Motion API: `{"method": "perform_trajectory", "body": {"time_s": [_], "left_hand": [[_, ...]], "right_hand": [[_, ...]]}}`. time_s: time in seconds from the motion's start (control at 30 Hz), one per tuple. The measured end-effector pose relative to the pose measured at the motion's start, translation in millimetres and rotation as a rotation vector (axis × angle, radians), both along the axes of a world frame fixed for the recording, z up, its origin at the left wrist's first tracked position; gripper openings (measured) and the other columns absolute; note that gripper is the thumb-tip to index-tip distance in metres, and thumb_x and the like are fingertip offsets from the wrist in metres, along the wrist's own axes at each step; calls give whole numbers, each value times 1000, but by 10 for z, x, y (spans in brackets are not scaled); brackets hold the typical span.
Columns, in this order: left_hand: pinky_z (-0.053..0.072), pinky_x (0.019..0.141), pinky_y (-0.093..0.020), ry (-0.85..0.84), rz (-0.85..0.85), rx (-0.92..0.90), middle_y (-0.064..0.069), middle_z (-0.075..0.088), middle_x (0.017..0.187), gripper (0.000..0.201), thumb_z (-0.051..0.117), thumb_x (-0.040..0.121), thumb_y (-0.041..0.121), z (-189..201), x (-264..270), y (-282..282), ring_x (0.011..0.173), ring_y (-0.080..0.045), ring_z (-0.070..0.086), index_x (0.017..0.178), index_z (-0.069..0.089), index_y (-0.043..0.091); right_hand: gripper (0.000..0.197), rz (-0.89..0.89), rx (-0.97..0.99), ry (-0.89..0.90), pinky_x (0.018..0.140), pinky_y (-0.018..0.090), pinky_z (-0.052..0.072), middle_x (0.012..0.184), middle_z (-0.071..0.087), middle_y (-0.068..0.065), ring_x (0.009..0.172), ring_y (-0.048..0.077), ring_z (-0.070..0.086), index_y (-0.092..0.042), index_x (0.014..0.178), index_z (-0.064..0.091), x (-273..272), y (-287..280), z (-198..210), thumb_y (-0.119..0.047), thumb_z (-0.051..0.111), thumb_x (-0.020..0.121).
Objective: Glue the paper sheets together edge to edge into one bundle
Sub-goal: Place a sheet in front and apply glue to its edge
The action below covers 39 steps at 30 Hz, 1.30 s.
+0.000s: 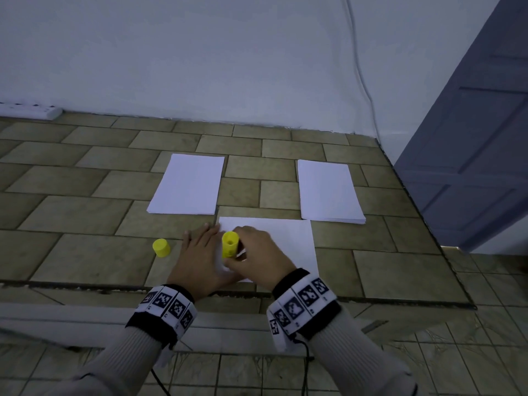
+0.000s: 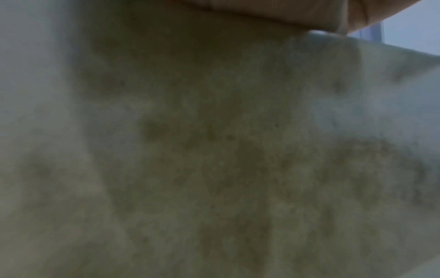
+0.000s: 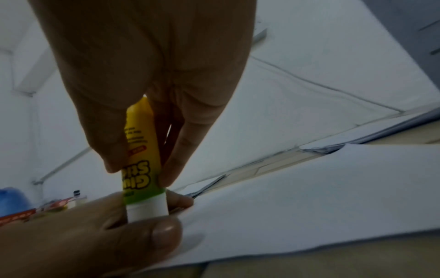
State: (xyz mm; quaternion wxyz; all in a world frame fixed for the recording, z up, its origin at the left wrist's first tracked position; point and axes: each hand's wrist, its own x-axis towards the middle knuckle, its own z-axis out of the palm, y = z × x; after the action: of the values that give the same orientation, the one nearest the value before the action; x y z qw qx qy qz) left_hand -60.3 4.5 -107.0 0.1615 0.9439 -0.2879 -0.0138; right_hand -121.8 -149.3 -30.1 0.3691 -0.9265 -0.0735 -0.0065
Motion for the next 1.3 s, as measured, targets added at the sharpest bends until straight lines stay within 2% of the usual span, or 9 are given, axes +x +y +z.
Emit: {"method": "perform_trajectory", "body": {"time_s": [0.1, 0.23, 0.37, 0.53, 0.67, 0.87, 1.03, 1.2, 1.3], "left_hand": [[6, 117, -58, -16, -54, 6, -7, 31, 157, 111, 23, 67, 92, -40, 22, 24, 148, -27, 18, 147, 40, 17], [9, 115, -61, -39, -62, 3, -10, 36, 154, 99, 34, 69, 80, -99, 52, 38, 146, -31, 23, 144, 44, 16], [9, 117, -58, -38, -25, -15, -6, 32, 156, 108, 32, 63, 86, -54, 23, 5, 147, -27, 21, 146, 42, 17], [6, 120, -52, -4, 31, 32, 1, 24, 160, 127, 28, 53, 101, -19, 0, 16, 149, -17, 13, 149, 34, 18], [2, 120, -51, 22, 27, 35, 3, 20, 160, 132, 19, 50, 104, -3, 2, 31, 149, -16, 9, 150, 30, 19], [-1, 120, -50, 55, 22, 25, 4, 18, 161, 130, 24, 52, 103, 6, 5, 32, 149, -15, 7, 151, 28, 19], [-4, 120, -49, 104, 0, 22, 5, 14, 162, 134, 17, 50, 104, 44, 10, 48, 150, -13, 1, 152, 25, 19], [-5, 120, -50, 114, -20, 25, 4, 12, 162, 137, 15, 48, 105, 69, 7, 59, 150, -13, 0, 153, 23, 18], [-4, 120, -50, 112, -23, 25, 4, 12, 162, 139, 13, 46, 106, 83, 2, 59, 150, -13, 1, 153, 23, 17]], "right_hand": [[40, 30, -43, 21, 80, 31, 42, 109, 58, 14, 99, 28, 55, -5, 115, 55, 55, 115, -16, -21, 70, 82], [41, 56, -102, 25, 80, 32, 40, 111, 57, 15, 100, 30, 55, -5, 119, 52, 87, 138, -2, -21, 68, 84], [30, 54, -80, 2, 76, 31, 42, 103, 59, 15, 93, 29, 56, -5, 107, 56, 52, 48, 29, -16, 67, 82], [22, 11, -69, 30, 75, 44, 51, 90, 58, 8, 82, 25, 57, -8, 89, 55, -52, -311, 13, -17, 70, 77], [16, -73, 9, 29, 70, 44, 53, 83, 61, 6, 74, 21, 60, -9, 80, 58, -222, -730, -26, -23, 66, 76], [15, -159, 55, -32, 67, 34, 54, 80, 66, 3, 72, 16, 62, -18, 68, 59, -483, -1194, -36, -10, 71, 72], [10, -248, 57, -11, 69, 40, 54, 79, 67, 3, 72, 19, 64, -13, 72, 60, -526, -1346, -88, -10, 69, 74], [18, -195, 122, -120, 67, 16, 47, 82, 66, -3, 71, 6, 60, -9, 88, 64, -416, -1142, 4, -12, 75, 74], [30, -142, 155, -79, 72, 28, 52, 91, 67, 0, 78, 11, 63, -12, 100, 63, -256, -855, 42, -19, 77, 74]]}}
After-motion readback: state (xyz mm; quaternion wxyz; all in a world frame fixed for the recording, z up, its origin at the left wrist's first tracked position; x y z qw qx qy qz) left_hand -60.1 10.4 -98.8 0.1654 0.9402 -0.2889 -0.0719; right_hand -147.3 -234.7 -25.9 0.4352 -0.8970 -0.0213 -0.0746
